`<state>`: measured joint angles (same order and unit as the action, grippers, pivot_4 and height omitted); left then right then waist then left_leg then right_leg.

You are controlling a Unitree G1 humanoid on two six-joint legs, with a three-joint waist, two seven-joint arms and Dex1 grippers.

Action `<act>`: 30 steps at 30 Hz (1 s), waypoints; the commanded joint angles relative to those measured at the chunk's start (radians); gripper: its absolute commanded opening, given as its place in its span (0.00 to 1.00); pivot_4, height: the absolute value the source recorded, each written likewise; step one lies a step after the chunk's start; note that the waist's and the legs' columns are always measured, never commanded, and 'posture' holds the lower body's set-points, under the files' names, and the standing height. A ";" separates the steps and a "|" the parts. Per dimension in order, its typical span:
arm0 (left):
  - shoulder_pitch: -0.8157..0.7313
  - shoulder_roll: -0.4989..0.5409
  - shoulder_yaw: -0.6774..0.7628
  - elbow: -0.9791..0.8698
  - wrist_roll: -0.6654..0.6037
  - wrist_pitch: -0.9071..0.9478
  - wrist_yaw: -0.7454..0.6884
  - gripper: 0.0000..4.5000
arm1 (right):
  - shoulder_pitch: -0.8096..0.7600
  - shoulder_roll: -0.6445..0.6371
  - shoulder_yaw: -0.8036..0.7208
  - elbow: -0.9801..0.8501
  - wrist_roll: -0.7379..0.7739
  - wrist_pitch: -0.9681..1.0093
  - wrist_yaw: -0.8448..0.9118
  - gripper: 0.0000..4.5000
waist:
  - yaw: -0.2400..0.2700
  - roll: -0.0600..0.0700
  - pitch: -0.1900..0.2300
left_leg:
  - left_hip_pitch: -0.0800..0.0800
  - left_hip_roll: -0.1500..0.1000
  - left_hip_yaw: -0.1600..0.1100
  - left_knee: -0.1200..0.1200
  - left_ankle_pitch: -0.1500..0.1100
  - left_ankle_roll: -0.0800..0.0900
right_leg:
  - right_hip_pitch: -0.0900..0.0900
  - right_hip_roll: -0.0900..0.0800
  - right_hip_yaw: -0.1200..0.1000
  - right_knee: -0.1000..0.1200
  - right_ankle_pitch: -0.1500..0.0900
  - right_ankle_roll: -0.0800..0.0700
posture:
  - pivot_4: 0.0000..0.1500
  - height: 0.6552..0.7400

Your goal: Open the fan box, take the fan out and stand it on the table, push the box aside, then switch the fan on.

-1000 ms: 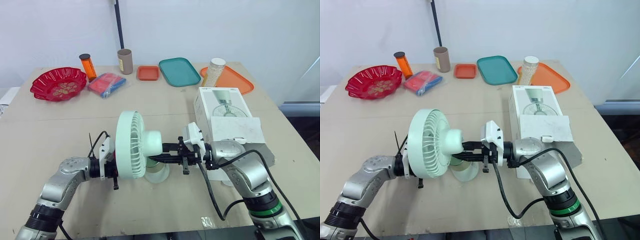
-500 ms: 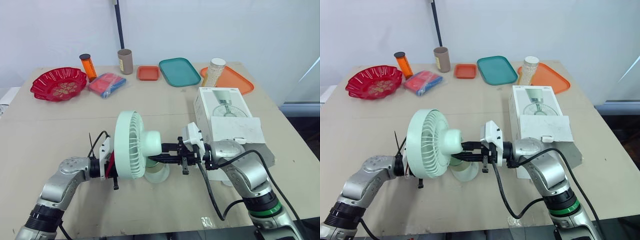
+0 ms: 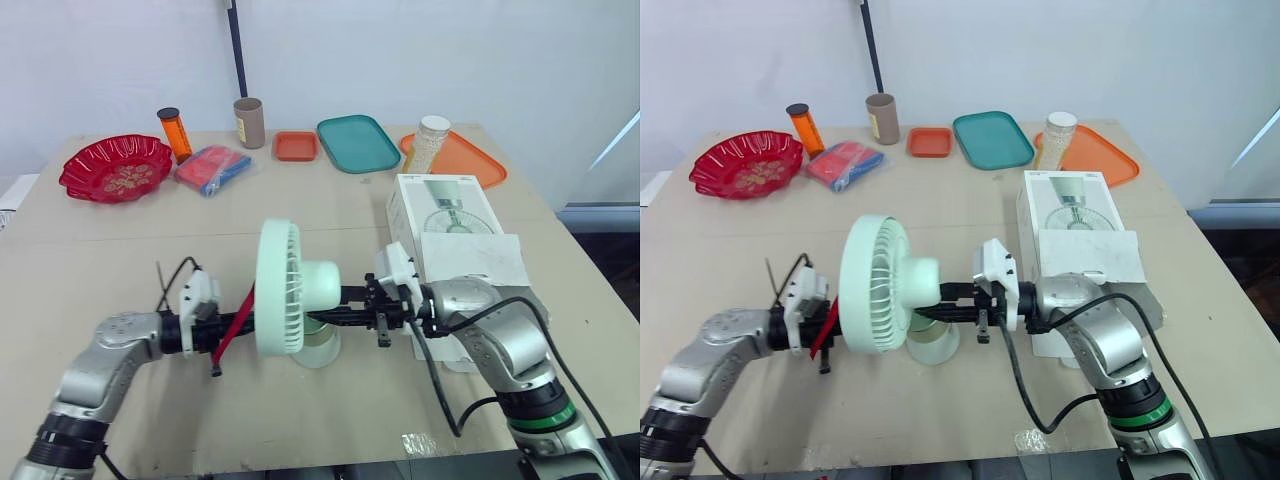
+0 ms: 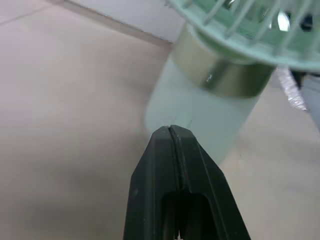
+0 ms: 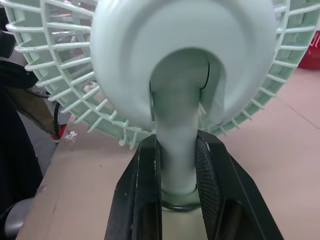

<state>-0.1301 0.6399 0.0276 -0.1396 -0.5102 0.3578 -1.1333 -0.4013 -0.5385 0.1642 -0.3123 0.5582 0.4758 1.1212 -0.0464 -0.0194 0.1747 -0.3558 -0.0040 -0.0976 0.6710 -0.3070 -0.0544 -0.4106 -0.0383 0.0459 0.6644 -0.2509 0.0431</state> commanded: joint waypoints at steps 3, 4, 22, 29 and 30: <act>0.049 0.058 0.125 -0.033 -0.049 0.010 0.012 0.01 | -0.012 -0.007 -0.105 -0.074 0.186 0.044 0.051 0.10 | 0.000 0.000 0.000 | 0.000 0.000 0.000 0.000 0.000 0.001 | 0.000 0.000 0.000 0.000 0.000 0.000 | 1.00 1.00; 0.058 0.063 0.143 -0.043 -0.060 0.018 0.018 0.01 | -0.014 -0.003 -0.119 -0.082 0.212 0.050 0.050 0.10 | 0.001 0.000 0.000 | 0.000 0.000 0.000 0.000 0.000 0.001 | 0.000 0.000 0.000 0.000 0.000 0.000 | 1.00 1.00; 0.207 0.052 0.258 -0.179 -0.132 0.075 0.137 0.01 | -0.066 -0.027 -0.176 -0.120 0.356 0.132 0.035 0.10 | 0.001 0.000 0.000 | 0.000 0.000 0.000 0.000 0.000 0.001 | 0.000 0.000 0.000 0.000 -0.001 0.000 | 1.00 1.00; 0.245 0.033 0.313 -0.182 -0.166 0.050 0.133 0.48 | -0.142 0.047 -0.099 -0.017 0.176 0.060 -0.073 0.10 | -0.003 0.000 0.000 | 0.000 0.000 0.001 0.000 0.000 0.001 | 0.000 0.000 0.000 0.000 0.000 0.000 | 1.00 1.00; 0.264 0.035 0.316 -0.190 -0.165 0.048 0.127 0.58 | -0.156 0.063 -0.088 0.002 0.149 0.049 -0.090 0.10 | -0.005 0.000 0.000 | 0.001 0.001 0.002 0.000 0.000 0.001 | 0.000 0.000 0.001 0.000 0.000 0.000 | 1.00 1.00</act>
<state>0.0987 0.6595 0.3153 -0.2933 -0.6610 0.4128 -0.9910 -0.5106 -0.5061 0.0644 -0.3326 0.7667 0.5812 1.0838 -0.0512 -0.0193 0.1750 -0.3549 -0.0031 -0.0951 0.6706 -0.3075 -0.0537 -0.4111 -0.0381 0.0469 0.6644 -0.2512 0.0431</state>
